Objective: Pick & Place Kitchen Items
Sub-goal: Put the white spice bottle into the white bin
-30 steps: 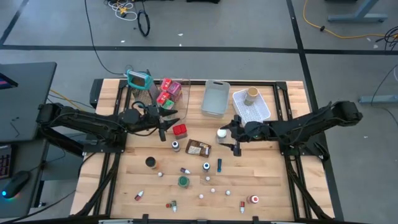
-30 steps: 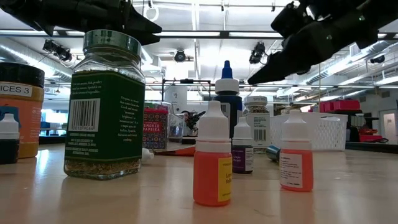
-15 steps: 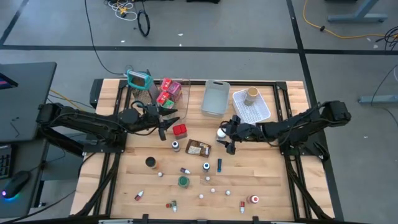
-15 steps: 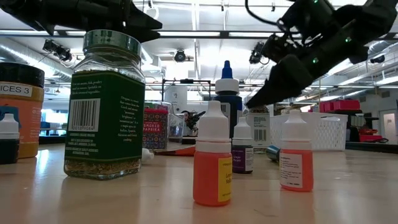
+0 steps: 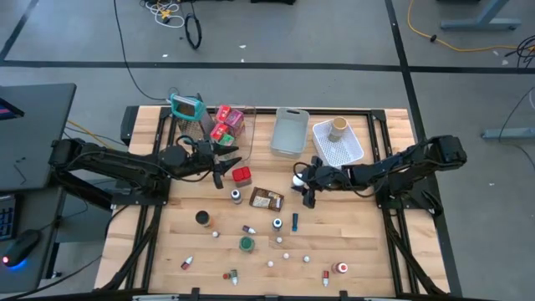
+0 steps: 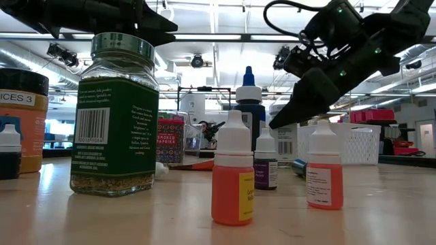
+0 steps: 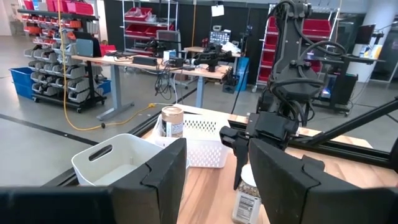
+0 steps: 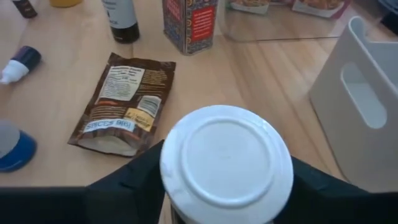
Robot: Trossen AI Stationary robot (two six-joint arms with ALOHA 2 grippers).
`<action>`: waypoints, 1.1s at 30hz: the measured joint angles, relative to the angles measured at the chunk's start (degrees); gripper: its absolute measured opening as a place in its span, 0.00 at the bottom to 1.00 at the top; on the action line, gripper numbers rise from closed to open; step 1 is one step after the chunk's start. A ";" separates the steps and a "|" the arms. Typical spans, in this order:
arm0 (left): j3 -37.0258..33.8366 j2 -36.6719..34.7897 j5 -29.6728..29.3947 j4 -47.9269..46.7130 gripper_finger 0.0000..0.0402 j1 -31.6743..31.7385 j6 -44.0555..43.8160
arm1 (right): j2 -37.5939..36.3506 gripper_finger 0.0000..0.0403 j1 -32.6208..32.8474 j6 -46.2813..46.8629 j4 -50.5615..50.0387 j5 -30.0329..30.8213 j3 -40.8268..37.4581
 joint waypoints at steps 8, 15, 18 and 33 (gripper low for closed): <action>0.00 0.00 0.16 0.00 0.45 0.00 0.00 | -0.24 0.54 -0.02 6.11 1.11 0.26 -0.04; 0.00 0.00 0.16 0.02 0.45 0.00 -1.06 | -5.68 0.53 -0.04 7.70 1.10 5.33 0.93; 0.00 0.00 0.16 0.00 0.45 -0.01 -1.50 | -11.34 0.52 -0.04 6.97 -3.01 9.61 2.01; 0.00 0.00 0.15 -0.04 0.45 0.00 -1.51 | -30.99 0.52 -5.53 12.10 -21.68 38.85 0.17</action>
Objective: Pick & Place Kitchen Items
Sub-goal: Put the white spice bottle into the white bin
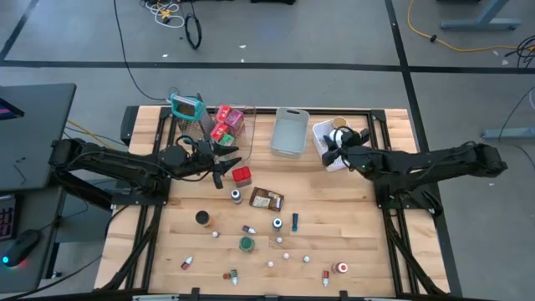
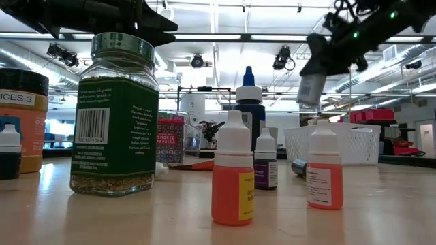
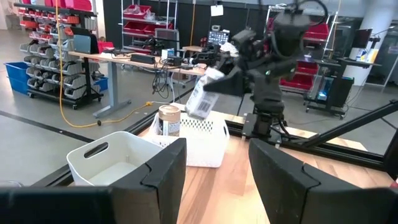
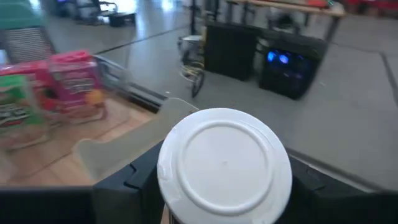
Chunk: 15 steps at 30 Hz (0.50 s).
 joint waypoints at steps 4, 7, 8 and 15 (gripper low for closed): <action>0.00 0.00 -0.14 0.05 0.46 0.00 0.00 | 2.81 0.55 -4.32 3.16 1.26 -1.52 -2.89; 0.00 0.00 -0.20 0.28 0.45 0.00 0.00 | 5.52 0.57 -7.55 5.85 2.61 -1.87 -4.25; 0.01 0.00 -0.21 0.40 0.45 -0.01 0.00 | 6.54 0.56 -8.67 6.34 3.25 -2.71 -4.52; 0.00 0.00 -0.44 0.80 0.46 0.00 0.00 | 15.55 0.53 -15.11 6.71 9.65 -12.58 -5.15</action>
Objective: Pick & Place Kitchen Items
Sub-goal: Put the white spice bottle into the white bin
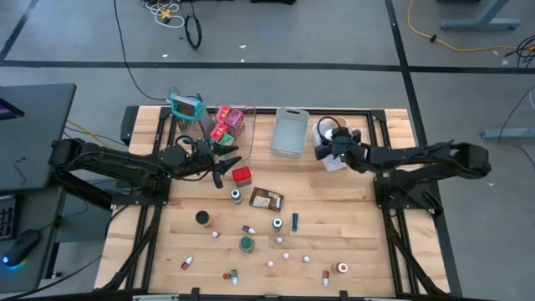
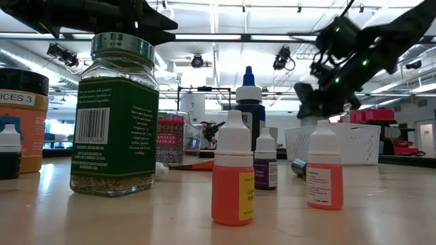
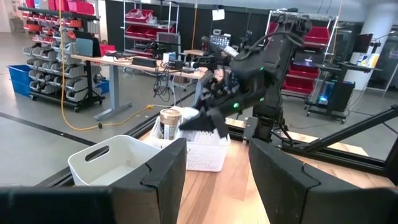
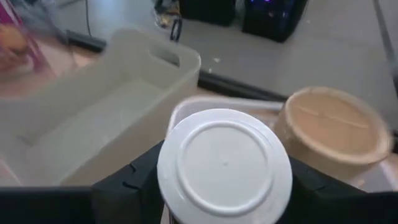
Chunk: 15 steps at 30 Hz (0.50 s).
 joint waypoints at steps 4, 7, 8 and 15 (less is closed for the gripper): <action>0.00 0.00 0.01 -0.04 0.46 -0.02 0.00 | 6.26 0.57 -1.91 0.18 3.20 0.29 -0.04; 0.00 0.00 0.01 -0.06 0.46 0.00 0.00 | 10.08 0.57 -3.17 0.53 6.82 1.17 -0.04; 0.01 0.00 0.01 -0.06 0.46 -0.01 0.00 | 11.06 0.57 -3.52 0.63 8.30 1.25 0.03; 0.00 0.00 0.01 -0.15 0.46 0.00 0.00 | 13.51 0.56 -4.69 -1.02 14.63 0.99 -0.04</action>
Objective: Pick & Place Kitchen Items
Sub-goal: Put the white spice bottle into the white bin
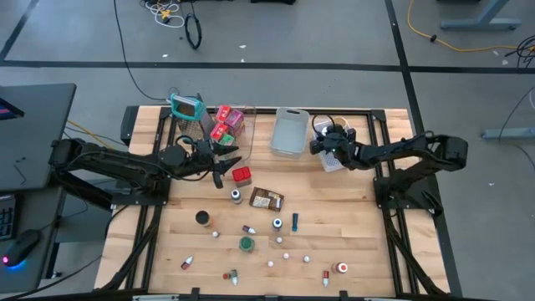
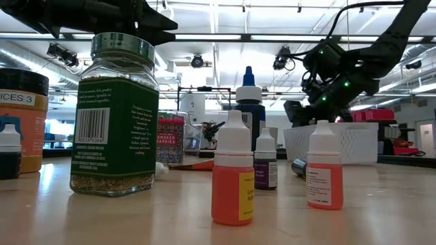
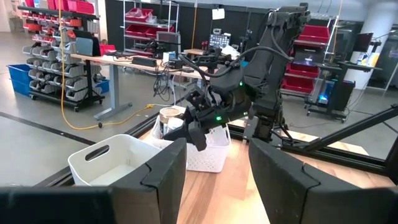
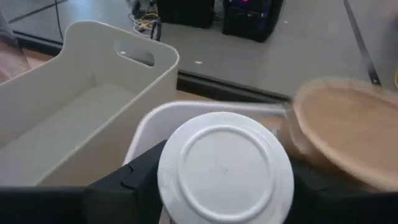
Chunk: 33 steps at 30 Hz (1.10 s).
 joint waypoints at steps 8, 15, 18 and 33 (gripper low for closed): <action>0.00 0.00 0.20 -0.46 0.46 0.00 -1.11 | 0.00 0.64 -0.48 -2.45 1.09 -0.78 0.00; 0.00 0.00 0.20 -0.53 0.46 -0.01 -1.16 | 0.00 0.68 -0.46 -2.35 1.56 -2.56 0.00; 0.00 0.00 0.19 -0.82 0.46 -0.01 -0.95 | 0.00 0.67 -0.44 -2.94 3.34 -2.78 -0.02; 0.00 0.00 -1.33 -2.77 0.46 -0.02 0.70 | 0.00 0.66 -0.33 -8.88 20.87 -15.94 -0.04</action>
